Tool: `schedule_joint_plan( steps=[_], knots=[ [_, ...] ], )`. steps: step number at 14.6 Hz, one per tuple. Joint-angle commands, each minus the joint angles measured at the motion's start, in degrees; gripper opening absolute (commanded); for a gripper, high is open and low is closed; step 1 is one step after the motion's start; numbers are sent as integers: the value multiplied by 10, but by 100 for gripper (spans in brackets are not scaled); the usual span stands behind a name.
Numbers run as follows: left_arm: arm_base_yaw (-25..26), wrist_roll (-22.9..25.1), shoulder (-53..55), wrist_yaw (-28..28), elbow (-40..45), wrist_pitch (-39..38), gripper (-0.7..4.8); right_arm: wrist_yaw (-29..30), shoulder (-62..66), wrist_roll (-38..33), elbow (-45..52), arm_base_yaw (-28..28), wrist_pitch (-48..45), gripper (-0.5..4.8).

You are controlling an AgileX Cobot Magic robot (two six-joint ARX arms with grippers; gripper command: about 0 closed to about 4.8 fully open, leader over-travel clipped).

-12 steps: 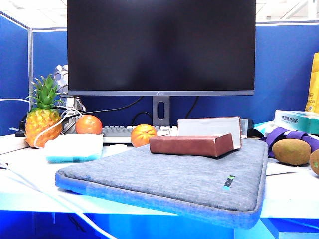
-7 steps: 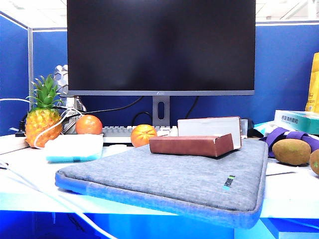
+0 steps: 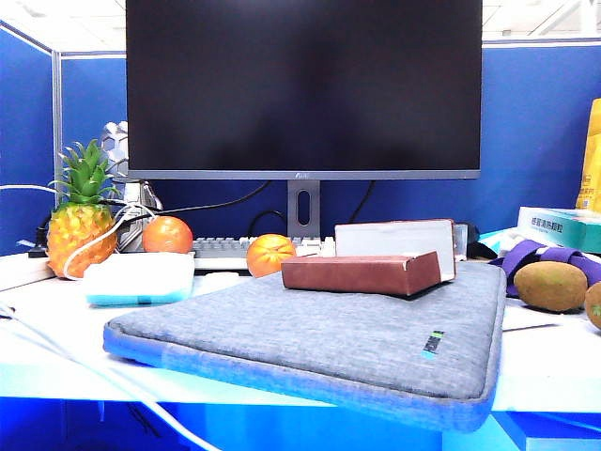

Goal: Close the glasses case.

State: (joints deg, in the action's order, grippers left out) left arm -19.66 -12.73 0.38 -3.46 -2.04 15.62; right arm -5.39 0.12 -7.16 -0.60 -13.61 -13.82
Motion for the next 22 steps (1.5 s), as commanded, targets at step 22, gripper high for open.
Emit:
schedule_joint_plan(
  steps=[22],
  knots=[
    [0, 91, 741, -202, -486, -141, 117, 400, 1031, -87, -717, 149, 137, -6]
  ],
)
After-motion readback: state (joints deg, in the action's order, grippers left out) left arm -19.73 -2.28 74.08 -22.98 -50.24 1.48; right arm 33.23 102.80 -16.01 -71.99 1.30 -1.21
